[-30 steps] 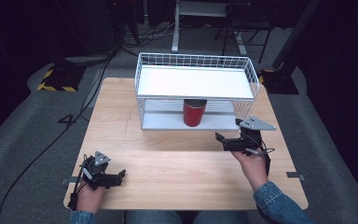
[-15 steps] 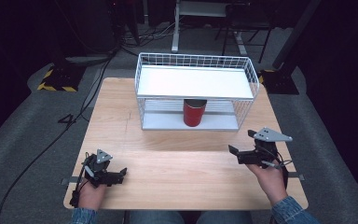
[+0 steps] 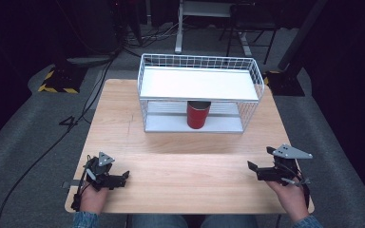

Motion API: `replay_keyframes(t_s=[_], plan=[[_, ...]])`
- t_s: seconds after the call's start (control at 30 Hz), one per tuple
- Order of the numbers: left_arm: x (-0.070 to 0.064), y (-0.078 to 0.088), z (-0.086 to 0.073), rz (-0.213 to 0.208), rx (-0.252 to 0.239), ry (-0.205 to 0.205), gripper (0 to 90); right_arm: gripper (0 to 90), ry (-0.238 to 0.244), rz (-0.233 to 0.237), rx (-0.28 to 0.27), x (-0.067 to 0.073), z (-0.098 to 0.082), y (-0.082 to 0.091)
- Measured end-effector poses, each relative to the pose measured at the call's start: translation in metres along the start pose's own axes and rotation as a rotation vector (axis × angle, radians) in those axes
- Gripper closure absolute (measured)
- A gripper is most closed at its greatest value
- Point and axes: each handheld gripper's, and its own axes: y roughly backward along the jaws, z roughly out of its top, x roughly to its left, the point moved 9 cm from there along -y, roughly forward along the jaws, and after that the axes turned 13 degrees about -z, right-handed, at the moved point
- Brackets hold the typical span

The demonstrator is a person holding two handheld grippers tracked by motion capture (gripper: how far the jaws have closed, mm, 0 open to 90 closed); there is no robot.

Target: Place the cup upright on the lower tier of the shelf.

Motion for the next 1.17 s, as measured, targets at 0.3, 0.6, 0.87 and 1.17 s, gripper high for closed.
replay_keyframes(t_s=[0.3, 0.6, 0.87, 1.17], plan=[[0.000, 0.000, 0.000, 0.001, -0.002, 0.002, 0.0, 3.8, -0.026, -0.014, 0.045, -0.007, -0.035, -0.001], [0.000, 0.000, 0.000, 0.001, -0.002, 0.002, 0.0, 3.8, -0.025, -0.021, 0.079, -0.007, -0.064, -0.008], [0.000, 0.000, 0.000, 0.001, -0.002, 0.004, 0.0, 6.8, -0.002, -0.015, 0.133, -0.004, -0.084, -0.016], [0.000, 0.000, 0.000, 0.001, -0.002, 0.003, 0.0, 7.4, 0.034, 0.032, 0.167, 0.004, -0.087, -0.017]])
